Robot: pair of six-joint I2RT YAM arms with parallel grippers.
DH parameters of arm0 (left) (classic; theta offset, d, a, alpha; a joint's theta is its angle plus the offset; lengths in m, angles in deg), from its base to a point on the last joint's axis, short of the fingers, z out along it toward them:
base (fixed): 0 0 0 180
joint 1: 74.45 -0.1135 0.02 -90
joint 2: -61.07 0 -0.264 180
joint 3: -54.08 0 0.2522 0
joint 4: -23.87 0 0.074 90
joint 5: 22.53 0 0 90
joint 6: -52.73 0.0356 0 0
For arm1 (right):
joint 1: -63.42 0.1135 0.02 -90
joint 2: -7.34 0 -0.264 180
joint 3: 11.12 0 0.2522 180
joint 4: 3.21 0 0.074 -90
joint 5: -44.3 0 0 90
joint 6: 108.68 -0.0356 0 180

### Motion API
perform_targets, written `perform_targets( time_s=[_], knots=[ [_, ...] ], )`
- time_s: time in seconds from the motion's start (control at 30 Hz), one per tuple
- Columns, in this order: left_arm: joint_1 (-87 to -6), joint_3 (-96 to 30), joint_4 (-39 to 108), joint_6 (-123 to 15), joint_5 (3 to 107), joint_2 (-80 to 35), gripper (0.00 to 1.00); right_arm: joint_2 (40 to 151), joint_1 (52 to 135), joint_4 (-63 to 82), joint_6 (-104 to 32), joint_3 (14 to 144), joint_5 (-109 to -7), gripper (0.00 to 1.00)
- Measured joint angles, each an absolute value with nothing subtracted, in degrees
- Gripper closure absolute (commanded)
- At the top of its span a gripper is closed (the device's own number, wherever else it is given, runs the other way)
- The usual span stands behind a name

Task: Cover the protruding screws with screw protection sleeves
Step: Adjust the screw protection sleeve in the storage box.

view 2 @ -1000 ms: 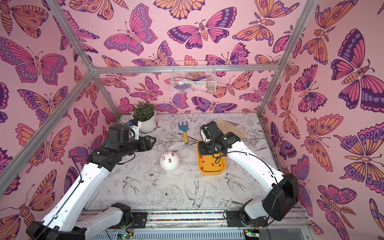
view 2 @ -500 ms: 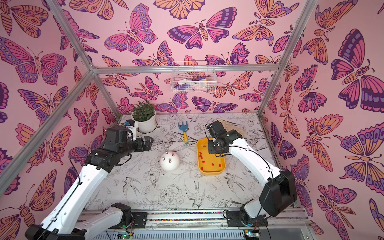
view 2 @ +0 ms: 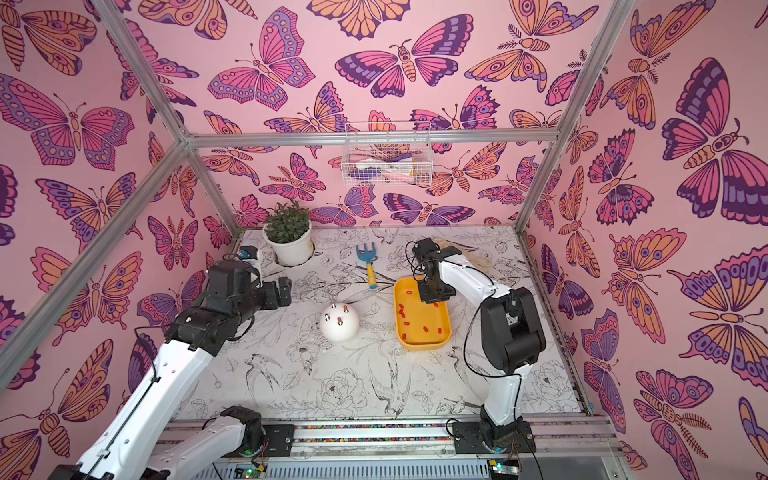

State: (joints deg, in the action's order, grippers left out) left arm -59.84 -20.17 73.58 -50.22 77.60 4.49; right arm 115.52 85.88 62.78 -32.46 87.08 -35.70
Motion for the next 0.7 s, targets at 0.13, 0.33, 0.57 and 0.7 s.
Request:
perform_targets(
  time_s=[0.13, 0.33, 0.57, 0.7],
  knots=[
    [-60.1, -20.15, 73.49, -50.11, 78.48, 4.47, 0.0, 117.77, 85.48, 62.82, -31.52, 87.96, -35.19, 0.76],
    [-60.67, -20.11, 73.45, -49.91, 78.93, 4.43, 0.0, 120.26, 84.78, 62.43, -30.41, 88.59, -35.19, 0.76],
    [-60.8, -20.08, 73.43, -49.94, 78.96, 4.32, 0.0, 122.87, 84.5, 62.17, -29.33, 89.49, -35.19, 0.76],
    [-61.06, -20.08, 73.43, -49.96, 78.93, 4.18, 0.0, 123.52, 84.5, 62.08, -29.07, 90.08, -35.17, 0.76]
  ],
)
